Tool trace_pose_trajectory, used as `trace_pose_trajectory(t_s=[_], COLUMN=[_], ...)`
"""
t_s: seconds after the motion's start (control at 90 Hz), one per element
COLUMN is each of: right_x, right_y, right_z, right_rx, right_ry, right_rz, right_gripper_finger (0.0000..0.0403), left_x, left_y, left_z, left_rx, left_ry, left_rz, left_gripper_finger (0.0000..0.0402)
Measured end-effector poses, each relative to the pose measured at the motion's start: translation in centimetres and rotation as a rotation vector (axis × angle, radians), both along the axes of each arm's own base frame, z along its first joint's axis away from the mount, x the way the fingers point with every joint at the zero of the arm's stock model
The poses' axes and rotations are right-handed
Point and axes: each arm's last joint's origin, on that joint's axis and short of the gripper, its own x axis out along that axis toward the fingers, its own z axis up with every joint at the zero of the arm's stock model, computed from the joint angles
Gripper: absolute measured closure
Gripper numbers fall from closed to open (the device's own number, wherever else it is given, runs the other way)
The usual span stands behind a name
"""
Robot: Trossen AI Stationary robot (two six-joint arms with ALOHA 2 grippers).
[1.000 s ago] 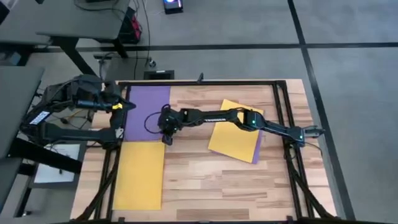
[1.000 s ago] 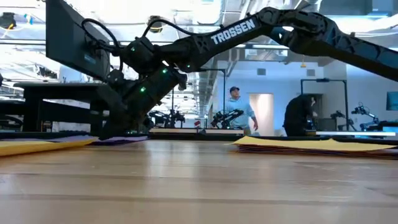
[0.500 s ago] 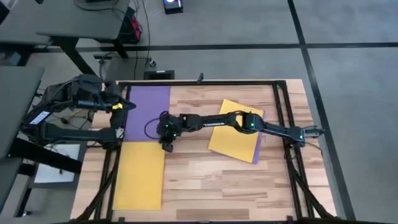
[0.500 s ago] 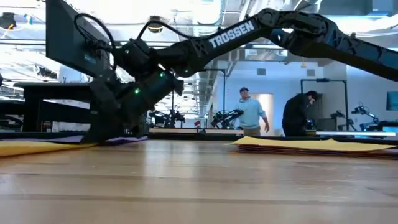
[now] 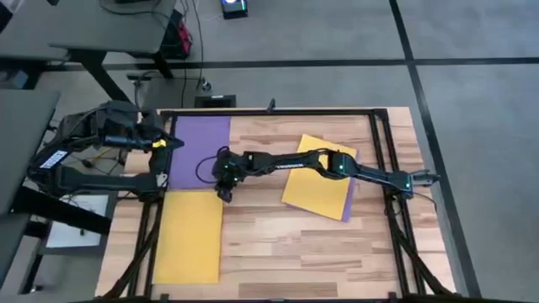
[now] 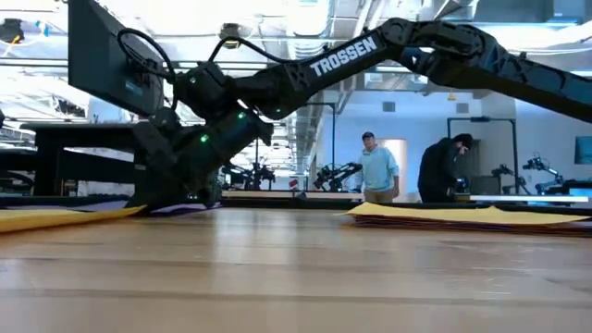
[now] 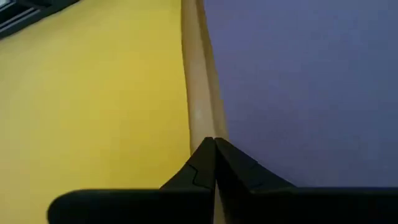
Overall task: Organize paper
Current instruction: Stack the purple paper on top of the other purple paper, then stack the yellow paper on top of the other yellow paper
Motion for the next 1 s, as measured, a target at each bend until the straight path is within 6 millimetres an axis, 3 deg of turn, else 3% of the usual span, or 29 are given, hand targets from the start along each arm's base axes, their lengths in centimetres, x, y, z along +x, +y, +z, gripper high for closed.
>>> trace_pose_trajectory(t_s=[0.256, 0.611, 0.722, 0.878, 1.0], right_x=[0.0, 0.1, 0.2, -0.4, -2.2], right_y=[-1.1, -1.0, -0.9, -1.2, -3.4], right_z=[0.1, 0.7, 3.2, 8.4, 13.0], right_rx=[-0.010, 0.014, 0.008, -0.004, 0.015], right_ry=[-0.022, -0.034, -0.096, -0.192, -0.204], right_rz=[-0.033, -0.003, 0.001, -0.002, -0.061], right_gripper_finger=[0.0403, 0.0403, 0.0403, 0.0403, 0.0403], left_x=[0.0, 0.0, 0.0, 0.1, 0.7], left_y=[0.0, 0.0, 0.0, 0.0, 0.2], left_z=[0.0, 0.0, 0.0, 0.1, 0.2], left_rx=[0.000, 0.006, 0.014, 0.017, 0.022], left_ry=[0.000, 0.002, 0.004, -0.006, -0.023], left_rz=[0.000, -0.004, -0.011, -0.010, -0.010], left_gripper_finger=[0.0402, 0.0402, 0.0402, 0.0402, 0.0402])
